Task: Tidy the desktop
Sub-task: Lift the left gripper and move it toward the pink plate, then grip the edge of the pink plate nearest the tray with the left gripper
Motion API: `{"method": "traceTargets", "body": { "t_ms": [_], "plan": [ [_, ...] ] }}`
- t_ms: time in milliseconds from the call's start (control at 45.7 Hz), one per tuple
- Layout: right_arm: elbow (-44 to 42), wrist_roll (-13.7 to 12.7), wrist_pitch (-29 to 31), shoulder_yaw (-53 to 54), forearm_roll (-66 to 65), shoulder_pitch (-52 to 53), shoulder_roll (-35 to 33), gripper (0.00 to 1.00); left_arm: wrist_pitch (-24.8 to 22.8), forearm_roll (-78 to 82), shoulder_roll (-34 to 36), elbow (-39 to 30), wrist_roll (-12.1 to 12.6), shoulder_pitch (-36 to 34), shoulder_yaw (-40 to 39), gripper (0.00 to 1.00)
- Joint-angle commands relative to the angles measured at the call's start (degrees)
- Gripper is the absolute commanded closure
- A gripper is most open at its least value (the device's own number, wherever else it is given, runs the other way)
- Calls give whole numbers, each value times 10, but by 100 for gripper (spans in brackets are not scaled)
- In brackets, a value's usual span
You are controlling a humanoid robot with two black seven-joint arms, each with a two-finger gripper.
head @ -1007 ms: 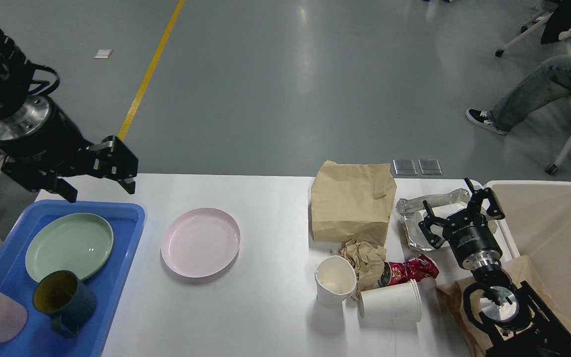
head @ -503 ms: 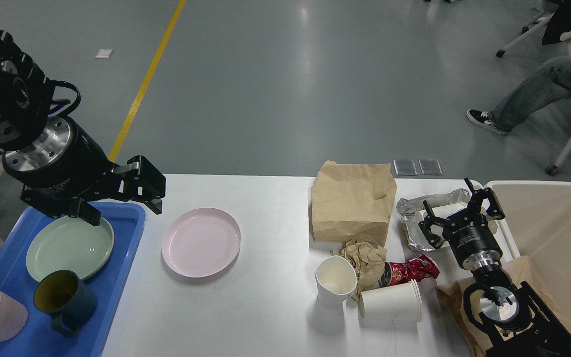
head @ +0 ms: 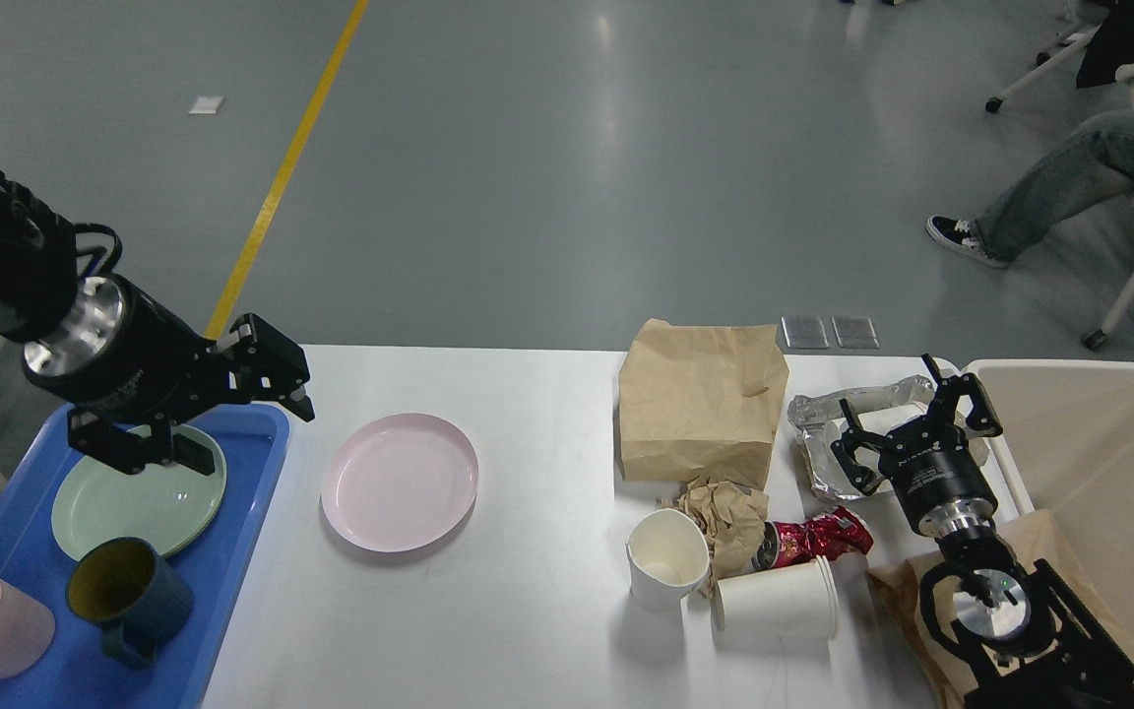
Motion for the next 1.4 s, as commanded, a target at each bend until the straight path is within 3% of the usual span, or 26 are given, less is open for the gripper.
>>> {"method": "traceTargets", "body": {
  "t_ms": [0, 66, 197, 350, 460, 722, 1138, 1379],
  "plan": [
    [0, 0, -1, 0, 1, 0, 0, 0, 42, -87, -4, 15, 3, 77, -9, 11],
    [1, 0, 0, 0, 0, 0, 0, 0, 86, -135, -5, 27, 15, 119, -30, 12],
    [1, 0, 0, 0, 0, 0, 0, 0, 199, -190, -7, 83, 66, 225, -104, 12],
    [1, 0, 0, 0, 1, 0, 0, 0, 319, -194, 1, 155, 72, 345, -222, 12],
    [0, 0, 0, 0, 0, 0, 0, 0, 365, -186, 3, 207, 78, 423, -298, 11],
    [0, 0, 0, 0, 0, 0, 0, 0, 371, -131, 0, 300, 79, 511, -349, 11],
    [0, 0, -1, 0, 0, 0, 0, 0, 371, -68, -9, 349, 79, 558, -386, 12],
    [0, 0, 0, 0, 1, 0, 0, 0, 371, -59, -8, 353, 80, 568, -393, 36]
  ]
}}
